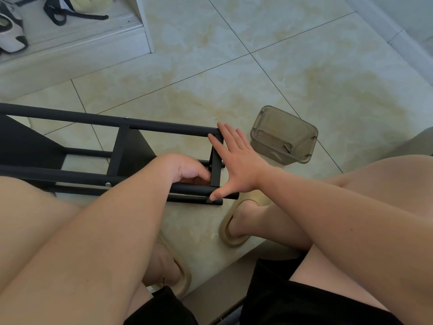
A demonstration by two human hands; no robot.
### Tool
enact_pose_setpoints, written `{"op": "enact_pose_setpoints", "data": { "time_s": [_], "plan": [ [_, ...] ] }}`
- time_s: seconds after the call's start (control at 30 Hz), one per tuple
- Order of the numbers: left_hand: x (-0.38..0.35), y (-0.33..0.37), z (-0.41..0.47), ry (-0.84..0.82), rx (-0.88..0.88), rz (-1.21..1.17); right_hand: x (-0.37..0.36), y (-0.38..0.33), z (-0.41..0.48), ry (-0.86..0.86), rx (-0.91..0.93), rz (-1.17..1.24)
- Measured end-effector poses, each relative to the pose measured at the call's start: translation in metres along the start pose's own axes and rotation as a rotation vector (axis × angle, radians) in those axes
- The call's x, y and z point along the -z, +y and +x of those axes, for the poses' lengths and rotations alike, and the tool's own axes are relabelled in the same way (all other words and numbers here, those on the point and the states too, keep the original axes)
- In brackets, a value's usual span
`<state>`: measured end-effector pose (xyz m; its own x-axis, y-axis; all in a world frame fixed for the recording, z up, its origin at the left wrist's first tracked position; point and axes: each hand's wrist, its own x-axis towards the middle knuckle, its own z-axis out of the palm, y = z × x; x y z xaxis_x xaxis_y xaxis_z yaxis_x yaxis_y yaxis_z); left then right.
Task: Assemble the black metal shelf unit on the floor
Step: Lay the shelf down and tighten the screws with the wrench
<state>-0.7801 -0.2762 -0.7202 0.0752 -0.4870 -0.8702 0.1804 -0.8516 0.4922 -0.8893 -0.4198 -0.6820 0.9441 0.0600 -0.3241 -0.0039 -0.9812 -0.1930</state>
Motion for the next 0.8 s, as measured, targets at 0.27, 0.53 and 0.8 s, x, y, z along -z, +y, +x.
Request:
{"op": "enact_pose_setpoints", "data": {
  "time_s": [0.27, 0.53, 0.8],
  "plan": [
    [0.0014, -0.0014, -0.0008, -0.093, -0.018, -0.174, 0.0012, -0.0004, -0.0002, -0.010, -0.001, -0.002],
    [-0.0007, 0.0006, 0.0000, -0.065, 0.024, -0.058, 0.0021, -0.0014, -0.0019, -0.005, 0.000, -0.007],
    [0.0014, 0.0002, 0.0009, -0.079, -0.009, -0.184, 0.0026, -0.0008, -0.0005, -0.014, -0.003, -0.008]
  ]
}}
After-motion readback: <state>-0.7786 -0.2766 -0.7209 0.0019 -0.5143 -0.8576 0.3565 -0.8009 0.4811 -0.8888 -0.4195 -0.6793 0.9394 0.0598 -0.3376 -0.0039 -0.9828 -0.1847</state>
